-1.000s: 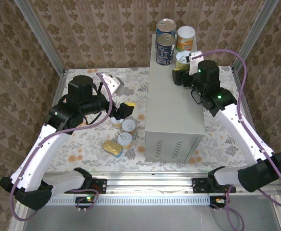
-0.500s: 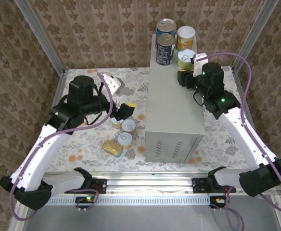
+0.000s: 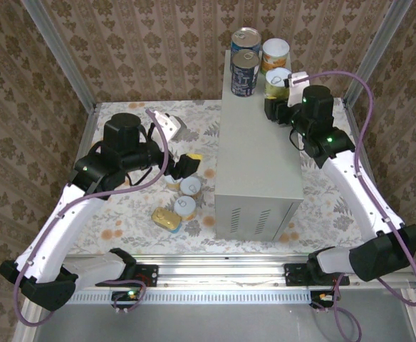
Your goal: Place and organize the canned foods onto the counter
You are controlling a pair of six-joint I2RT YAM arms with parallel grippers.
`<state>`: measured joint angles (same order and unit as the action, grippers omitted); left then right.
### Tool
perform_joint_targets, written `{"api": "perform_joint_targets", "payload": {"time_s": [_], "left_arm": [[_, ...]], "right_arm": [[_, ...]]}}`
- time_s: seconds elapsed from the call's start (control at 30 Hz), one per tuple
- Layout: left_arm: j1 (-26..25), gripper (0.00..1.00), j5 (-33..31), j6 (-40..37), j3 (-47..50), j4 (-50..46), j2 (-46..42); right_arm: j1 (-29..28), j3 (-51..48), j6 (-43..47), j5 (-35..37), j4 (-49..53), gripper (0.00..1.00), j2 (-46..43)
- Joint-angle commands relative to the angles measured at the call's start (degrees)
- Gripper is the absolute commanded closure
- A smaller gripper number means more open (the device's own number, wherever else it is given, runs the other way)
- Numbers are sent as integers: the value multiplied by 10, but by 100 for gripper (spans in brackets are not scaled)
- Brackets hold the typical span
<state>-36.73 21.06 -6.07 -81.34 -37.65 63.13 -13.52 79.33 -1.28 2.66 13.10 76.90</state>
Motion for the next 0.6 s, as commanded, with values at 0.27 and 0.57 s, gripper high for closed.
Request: {"api": "perform_joint_targets", "payload": {"time_s": [0.27, 0.57], "left_arm": [[-2, 0, -9, -16, 7, 4, -1], [-2, 0, -9, -19, 4, 3, 6]], "right_arm": [[13, 31, 1, -29, 4, 31, 60], [14, 33, 1, -29, 1, 32, 69]]}}
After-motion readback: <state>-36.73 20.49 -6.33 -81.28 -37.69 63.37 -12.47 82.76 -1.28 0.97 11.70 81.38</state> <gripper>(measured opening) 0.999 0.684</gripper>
